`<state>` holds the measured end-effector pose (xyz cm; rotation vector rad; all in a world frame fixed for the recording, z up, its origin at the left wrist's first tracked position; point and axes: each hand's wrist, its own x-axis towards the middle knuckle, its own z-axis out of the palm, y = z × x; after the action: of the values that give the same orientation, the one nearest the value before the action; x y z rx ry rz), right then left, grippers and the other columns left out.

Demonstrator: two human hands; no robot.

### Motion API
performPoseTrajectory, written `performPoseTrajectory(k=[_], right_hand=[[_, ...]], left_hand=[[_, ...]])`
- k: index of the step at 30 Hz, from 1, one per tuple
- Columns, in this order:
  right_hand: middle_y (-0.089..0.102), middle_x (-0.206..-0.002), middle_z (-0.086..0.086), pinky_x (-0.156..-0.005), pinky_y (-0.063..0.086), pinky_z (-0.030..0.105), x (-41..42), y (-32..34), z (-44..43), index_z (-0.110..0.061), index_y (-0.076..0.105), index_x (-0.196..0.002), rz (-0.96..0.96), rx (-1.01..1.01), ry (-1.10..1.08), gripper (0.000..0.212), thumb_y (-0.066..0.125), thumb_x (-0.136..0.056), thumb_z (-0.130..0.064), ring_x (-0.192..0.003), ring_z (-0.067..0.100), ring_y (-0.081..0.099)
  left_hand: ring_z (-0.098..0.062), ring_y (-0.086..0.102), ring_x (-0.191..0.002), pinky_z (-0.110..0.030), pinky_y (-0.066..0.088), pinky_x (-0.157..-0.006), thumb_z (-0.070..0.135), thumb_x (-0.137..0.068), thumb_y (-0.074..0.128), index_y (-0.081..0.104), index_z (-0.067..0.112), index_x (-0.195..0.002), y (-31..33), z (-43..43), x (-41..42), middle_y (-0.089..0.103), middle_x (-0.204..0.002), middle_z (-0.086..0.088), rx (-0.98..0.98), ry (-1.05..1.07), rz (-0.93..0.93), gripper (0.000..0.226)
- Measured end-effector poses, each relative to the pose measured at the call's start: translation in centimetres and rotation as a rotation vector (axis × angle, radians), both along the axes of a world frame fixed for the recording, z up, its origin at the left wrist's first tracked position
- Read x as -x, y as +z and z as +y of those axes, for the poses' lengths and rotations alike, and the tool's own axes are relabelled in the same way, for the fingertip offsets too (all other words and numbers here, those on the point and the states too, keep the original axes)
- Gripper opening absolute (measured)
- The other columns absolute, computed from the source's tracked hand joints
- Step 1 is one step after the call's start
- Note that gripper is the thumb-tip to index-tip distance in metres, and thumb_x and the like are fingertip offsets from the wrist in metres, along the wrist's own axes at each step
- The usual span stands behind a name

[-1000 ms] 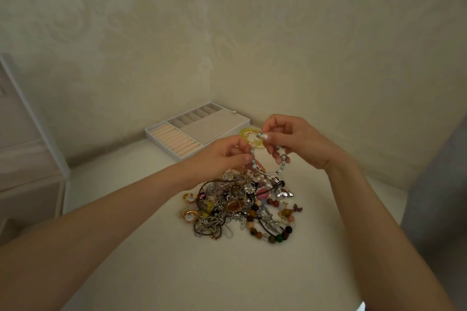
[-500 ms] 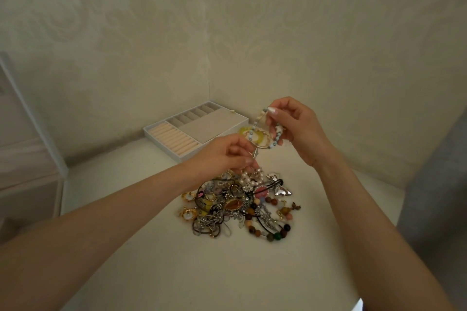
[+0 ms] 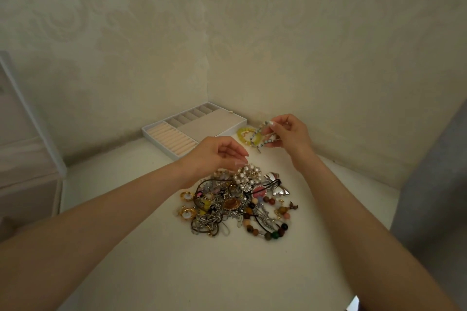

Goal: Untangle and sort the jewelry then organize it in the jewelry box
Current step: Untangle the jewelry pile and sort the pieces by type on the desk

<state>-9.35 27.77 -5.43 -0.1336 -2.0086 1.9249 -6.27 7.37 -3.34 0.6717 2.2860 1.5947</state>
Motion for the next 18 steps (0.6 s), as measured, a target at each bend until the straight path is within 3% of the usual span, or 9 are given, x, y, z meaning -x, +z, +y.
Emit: performPoseTrajectory(k=[3, 5, 9, 13, 18], right_hand=[[0.068, -0.081, 0.006, -0.052, 0.054, 0.026, 0.7, -1.3, 0.5, -0.016, 0.056, -0.084, -0.068, -0.181, -0.111, 0.015, 0.059, -0.092, -0.004, -0.059, 0.01, 0.064], [0.067, -0.092, 0.006, -0.062, 0.052, 0.029, 0.8, -1.8, 0.7, -0.016, 0.06, -0.089, -0.085, -0.356, -0.159, 0.012, 0.06, -0.089, -0.005, -0.071, 0.016, 0.062], [0.064, -0.102, 0.005, -0.068, 0.033, 0.016, 0.6, -1.7, 0.9, -0.009, 0.067, -0.106, -0.083, -0.646, -0.179, 0.021, 0.061, -0.087, -0.004, -0.09, 0.014, 0.055], [0.067, -0.111, 0.005, -0.077, 0.04, 0.021, 0.3, -1.5, 0.9, -0.013, 0.07, -0.109, -0.11, -0.708, -0.153, 0.025, 0.061, -0.087, -0.005, -0.102, 0.018, 0.059], [0.067, -0.107, 0.007, -0.075, 0.041, 0.022, 0.0, -1.1, 0.8, -0.013, 0.071, -0.105, -0.121, -0.659, -0.101, 0.025, 0.058, -0.087, -0.002, -0.092, 0.013, 0.057]], left_hand=[[-0.011, 0.066, -0.081, -0.021, 0.055, -0.077, -0.006, -0.078, 0.069, 0.066, 0.009, -0.091, 0.2, -0.2, 0.0, 0.07, -0.093, -0.01, 0.073, 0.007, 0.049, 0.021], [-0.012, 0.067, -0.08, -0.025, 0.055, -0.08, -0.004, -0.078, 0.071, 0.067, 0.012, -0.087, 0.3, -0.3, 0.1, 0.07, -0.086, -0.005, 0.188, 0.047, 0.148, 0.019], [-0.011, 0.062, -0.081, -0.023, 0.052, -0.078, -0.001, -0.077, 0.073, 0.072, 0.009, -0.09, 0.2, -0.2, 0.2, 0.062, -0.096, -0.003, 0.502, -0.005, 0.457, 0.017], [-0.008, 0.052, -0.079, -0.013, 0.04, -0.072, 0.005, -0.08, 0.071, 0.073, 0.008, -0.093, -0.3, -0.2, 0.4, 0.057, -0.099, -0.003, 0.653, -0.086, 0.606, 0.013], [-0.01, 0.053, -0.079, -0.021, 0.042, -0.075, 0.012, -0.082, 0.07, 0.072, 0.01, -0.086, -0.2, -0.2, 0.8, 0.058, -0.089, 0.002, 0.511, 0.015, 0.583, 0.005]])
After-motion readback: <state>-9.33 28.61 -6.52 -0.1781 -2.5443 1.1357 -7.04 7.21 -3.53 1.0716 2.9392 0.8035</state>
